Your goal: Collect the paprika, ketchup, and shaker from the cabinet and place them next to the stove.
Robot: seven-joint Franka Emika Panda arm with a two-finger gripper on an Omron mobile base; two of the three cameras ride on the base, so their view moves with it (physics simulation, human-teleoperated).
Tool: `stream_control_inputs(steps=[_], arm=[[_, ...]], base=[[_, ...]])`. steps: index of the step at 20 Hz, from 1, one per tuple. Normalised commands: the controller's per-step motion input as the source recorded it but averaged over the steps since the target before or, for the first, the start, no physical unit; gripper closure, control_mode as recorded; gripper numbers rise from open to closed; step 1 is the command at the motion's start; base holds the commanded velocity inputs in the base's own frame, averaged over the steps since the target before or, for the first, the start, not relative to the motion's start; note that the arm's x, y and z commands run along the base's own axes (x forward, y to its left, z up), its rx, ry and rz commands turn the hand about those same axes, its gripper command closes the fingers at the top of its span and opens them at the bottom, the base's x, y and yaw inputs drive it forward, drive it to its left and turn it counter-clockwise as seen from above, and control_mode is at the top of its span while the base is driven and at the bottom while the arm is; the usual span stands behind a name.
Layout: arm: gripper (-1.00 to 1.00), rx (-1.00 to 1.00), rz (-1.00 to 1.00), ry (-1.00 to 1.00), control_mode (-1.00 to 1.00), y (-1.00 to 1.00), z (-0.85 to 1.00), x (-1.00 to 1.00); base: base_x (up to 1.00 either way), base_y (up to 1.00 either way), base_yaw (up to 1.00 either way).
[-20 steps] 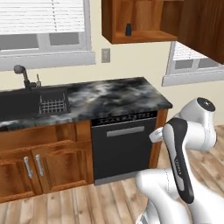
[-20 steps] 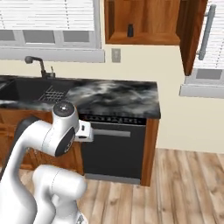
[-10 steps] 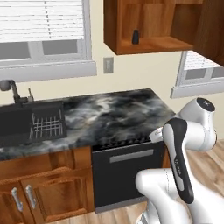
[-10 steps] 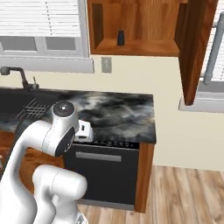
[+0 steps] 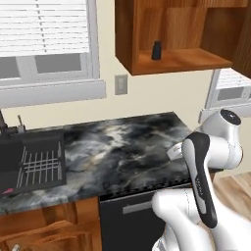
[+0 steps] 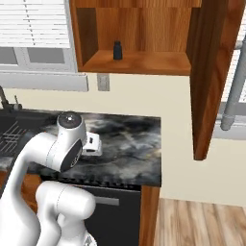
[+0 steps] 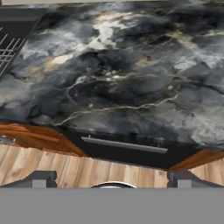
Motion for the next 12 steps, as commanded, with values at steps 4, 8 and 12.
stream_control_inputs(steps=[4,8,12], arm=[[-1.00,0.00,0.00,0.00,1.00,0.00,0.00,0.00],[-1.00,0.00,0.00,0.00,1.00,0.00,0.00,0.00],[-1.00,0.00,0.00,0.00,1.00,0.00,0.00,0.00]], base=[[0.74,-0.28,0.00],[0.73,-0.26,0.00],[0.68,-0.25,0.00]])
